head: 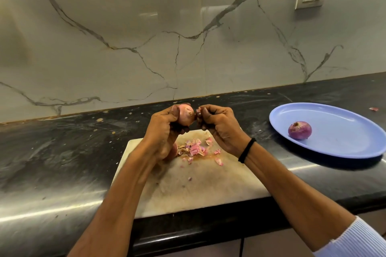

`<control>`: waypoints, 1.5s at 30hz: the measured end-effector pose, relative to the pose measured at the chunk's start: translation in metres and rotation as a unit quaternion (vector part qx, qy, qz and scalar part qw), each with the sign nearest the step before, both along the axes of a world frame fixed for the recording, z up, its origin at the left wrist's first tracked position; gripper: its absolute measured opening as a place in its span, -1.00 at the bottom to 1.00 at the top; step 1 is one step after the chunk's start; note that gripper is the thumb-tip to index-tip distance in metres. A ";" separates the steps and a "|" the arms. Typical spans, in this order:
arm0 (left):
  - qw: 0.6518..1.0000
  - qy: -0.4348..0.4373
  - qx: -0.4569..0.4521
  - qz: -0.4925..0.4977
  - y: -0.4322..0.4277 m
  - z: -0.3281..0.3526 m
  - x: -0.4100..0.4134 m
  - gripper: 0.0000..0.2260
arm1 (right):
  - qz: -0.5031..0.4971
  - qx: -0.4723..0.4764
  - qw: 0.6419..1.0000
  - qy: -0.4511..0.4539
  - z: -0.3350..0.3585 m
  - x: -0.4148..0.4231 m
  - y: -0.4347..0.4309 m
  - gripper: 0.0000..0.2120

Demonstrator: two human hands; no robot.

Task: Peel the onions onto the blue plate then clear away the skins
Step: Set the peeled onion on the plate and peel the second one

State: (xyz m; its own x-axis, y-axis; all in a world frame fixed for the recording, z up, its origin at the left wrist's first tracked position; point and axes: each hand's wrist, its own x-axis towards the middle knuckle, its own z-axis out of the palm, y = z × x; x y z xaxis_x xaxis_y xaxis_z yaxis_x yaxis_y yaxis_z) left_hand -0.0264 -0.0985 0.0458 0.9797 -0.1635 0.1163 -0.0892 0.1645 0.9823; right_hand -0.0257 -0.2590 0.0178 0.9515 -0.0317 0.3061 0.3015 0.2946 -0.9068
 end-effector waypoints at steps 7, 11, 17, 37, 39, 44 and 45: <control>0.996 0.059 -0.063 0.016 0.002 0.004 -0.001 -0.72 | -0.082 -0.086 0.991 -0.060 -0.003 0.008 -0.007 -0.76; 0.995 0.060 -0.071 0.040 0.000 0.005 0.000 -0.76 | -0.194 -0.294 0.917 -0.189 -0.011 0.010 -0.008 -0.84; 0.993 0.071 -0.078 0.046 0.002 0.002 0.007 -0.66 | -0.271 -0.379 0.833 -0.297 -0.019 0.015 0.000 -0.67; 0.999 -0.021 -0.034 0.002 0.004 -0.006 0.009 -0.51 | -0.304 -0.370 0.810 -0.338 -0.017 0.012 0.002 -0.66; 0.999 -0.038 -0.015 0.006 0.004 -0.008 0.009 -0.49 | -0.302 -0.388 0.800 -0.345 -0.018 0.013 0.002 -0.62; 0.999 -0.053 -0.002 0.012 0.004 -0.012 0.009 -0.55 | -0.305 -0.399 0.784 -0.365 -0.020 0.013 0.003 -0.77; 0.999 -0.051 -0.001 0.011 0.004 -0.013 0.009 -0.57 | -0.305 -0.396 0.785 -0.367 -0.021 0.013 0.003 -0.81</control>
